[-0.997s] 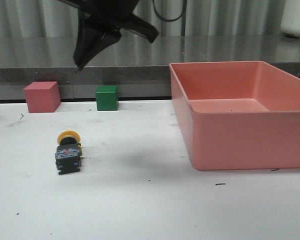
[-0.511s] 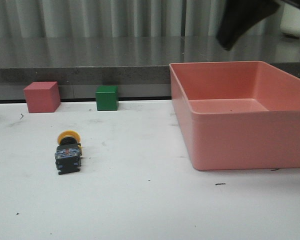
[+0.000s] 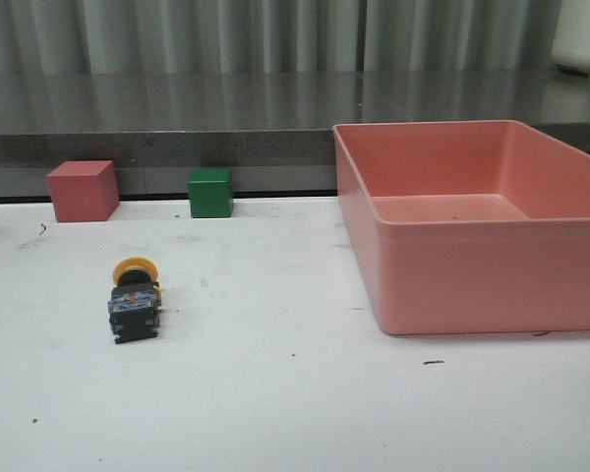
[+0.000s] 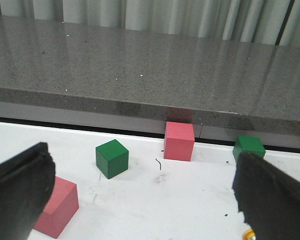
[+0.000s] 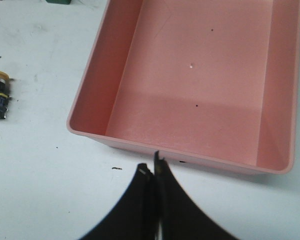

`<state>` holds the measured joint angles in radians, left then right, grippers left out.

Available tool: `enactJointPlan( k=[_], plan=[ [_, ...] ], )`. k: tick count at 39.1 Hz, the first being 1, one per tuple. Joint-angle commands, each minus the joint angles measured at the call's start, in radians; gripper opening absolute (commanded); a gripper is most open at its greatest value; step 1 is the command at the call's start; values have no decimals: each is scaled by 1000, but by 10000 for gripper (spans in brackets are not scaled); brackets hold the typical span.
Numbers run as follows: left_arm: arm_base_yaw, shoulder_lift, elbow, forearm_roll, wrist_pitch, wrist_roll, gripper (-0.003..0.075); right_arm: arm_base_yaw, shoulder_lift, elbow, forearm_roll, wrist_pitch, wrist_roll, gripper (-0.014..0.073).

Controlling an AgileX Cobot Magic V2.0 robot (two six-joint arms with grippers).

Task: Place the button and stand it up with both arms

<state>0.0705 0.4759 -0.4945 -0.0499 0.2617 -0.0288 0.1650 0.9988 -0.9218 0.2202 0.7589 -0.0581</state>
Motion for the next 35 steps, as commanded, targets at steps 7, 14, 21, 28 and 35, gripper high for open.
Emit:
enactJointPlan(
  k=[7, 14, 21, 28, 35],
  plan=[
    [1, 12, -37, -2, -73, -4, 692, -6, -282, 207, -6, -246, -10, -69],
    [1, 12, -37, -2, -73, -4, 692, -6, -507, 384, -38, -374, -10, -69],
    [1, 12, -37, -2, -73, -4, 692, -6, -675, 485, -41, -430, -10, -69],
    [1, 12, -37, -2, -73, -4, 692, -6, -742, 503, -41, -449, -10, -69],
    [1, 12, -37, -2, -78, -4, 692, -6, -741, 503, -41, -452, -10, -69]
  ],
)
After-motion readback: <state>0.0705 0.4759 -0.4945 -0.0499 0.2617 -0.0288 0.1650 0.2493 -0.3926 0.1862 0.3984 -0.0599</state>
